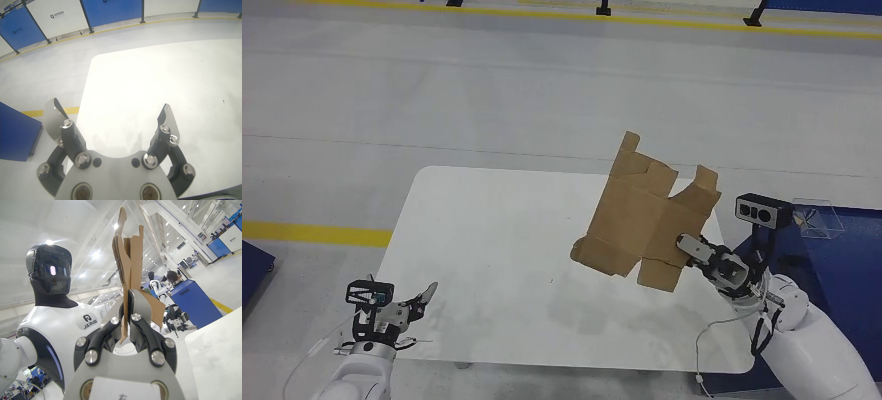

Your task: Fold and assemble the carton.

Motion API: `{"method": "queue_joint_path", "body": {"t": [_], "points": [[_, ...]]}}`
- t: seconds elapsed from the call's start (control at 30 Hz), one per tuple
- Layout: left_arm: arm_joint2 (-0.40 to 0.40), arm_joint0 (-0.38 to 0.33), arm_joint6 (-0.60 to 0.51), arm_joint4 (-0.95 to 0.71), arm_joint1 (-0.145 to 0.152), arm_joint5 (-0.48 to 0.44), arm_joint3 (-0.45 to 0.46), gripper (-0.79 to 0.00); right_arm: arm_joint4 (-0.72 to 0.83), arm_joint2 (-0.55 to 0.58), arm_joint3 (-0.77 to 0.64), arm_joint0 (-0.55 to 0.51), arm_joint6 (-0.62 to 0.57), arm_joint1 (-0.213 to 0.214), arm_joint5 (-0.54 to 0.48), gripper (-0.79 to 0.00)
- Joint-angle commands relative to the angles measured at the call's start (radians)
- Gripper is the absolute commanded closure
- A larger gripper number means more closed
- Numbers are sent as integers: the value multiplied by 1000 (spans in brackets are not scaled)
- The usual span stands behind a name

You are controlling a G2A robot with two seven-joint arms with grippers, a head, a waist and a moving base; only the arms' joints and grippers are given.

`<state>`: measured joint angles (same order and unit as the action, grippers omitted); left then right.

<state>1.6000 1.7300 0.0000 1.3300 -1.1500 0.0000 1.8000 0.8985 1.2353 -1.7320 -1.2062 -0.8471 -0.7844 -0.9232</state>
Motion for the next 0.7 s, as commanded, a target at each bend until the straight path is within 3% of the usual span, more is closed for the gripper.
{"method": "queue_joint_path", "body": {"t": [0.0, 0.13, 0.33, 0.47, 0.67], "points": [[0, 0, 0, 0, 0, 0, 0, -785, 71, 1, -46, -14, 25, -2, 78, 0], [0, 0, 0, 0, 0, 0, 0, -785, 428, 26, -110, -32, -49, -6, 279, 0], [0, 0, 0, 0, 0, 0, 0, -785, 1056, 59, -48, -24, -189, -24, 826, 0], [0, 0, 0, 0, 0, 0, 0, -785, 1307, 21, -4, -7, -130, -38, 1169, 0], [0, 0, 0, 0, 0, 0, 0, -785, 1658, -111, 68, 27, 62, -74, 1515, 0]]}}
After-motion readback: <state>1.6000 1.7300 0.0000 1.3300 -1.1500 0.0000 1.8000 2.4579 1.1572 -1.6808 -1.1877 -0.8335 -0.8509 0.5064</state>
